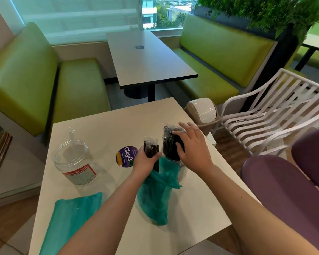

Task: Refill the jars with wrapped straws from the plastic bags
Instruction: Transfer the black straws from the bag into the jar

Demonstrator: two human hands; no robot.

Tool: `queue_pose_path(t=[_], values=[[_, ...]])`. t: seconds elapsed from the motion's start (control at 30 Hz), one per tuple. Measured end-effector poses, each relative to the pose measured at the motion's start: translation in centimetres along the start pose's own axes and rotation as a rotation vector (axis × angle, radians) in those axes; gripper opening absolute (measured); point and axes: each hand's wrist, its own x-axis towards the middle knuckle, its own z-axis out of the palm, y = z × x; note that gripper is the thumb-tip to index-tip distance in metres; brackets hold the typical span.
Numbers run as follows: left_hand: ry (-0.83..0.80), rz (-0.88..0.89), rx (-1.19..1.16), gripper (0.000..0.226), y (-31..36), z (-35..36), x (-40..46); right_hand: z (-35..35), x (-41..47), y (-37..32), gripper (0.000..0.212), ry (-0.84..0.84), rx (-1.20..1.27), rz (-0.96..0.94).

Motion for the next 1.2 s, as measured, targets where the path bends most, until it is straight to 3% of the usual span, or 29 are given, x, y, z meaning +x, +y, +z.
queue_pose_path(t=[0.13, 0.2, 0.3, 0.4, 0.5, 0.93, 1.1, 1.2], values=[[0.008, -0.012, -0.059, 0.045, -0.1, -1.1, -0.1, -0.5, -0.8, -2.2, 0.021, 0.181, 0.051, 0.05], [0.015, -0.021, -0.086, 0.044, -0.4, -1.6, -0.2, -0.6, -1.3, -3.9, 0.013, 0.169, 0.161, 0.036], [0.016, -0.022, -0.123, 0.042, -0.9, -2.1, -0.3, -0.3, -2.3, -6.4, 0.005, -0.127, 0.373, 0.158], [0.034, -0.03, -0.125, 0.042, -1.2, -2.4, -0.6, 0.9, -3.1, -7.5, 0.033, -0.453, 0.302, 0.302], [0.032, -0.04, -0.137, 0.043, -1.2, -2.8, -0.9, 2.1, -3.3, -7.5, 0.053, -0.591, 0.333, 0.369], [-0.344, -0.052, -0.285, 0.048, -1.9, -4.3, -2.2, 3.5, -2.8, -6.3, 0.023, -0.472, 0.572, 0.532], [-0.286, -0.093, -0.337, 0.041, -2.8, -4.2, -2.1, 3.0, -2.7, -6.3, 0.023, -0.478, 0.656, 0.495], [-0.28, -0.09, -0.325, 0.037, -3.0, -4.1, -2.1, 2.9, -2.7, -6.3, 0.016, -0.488, 0.823, 0.591]])
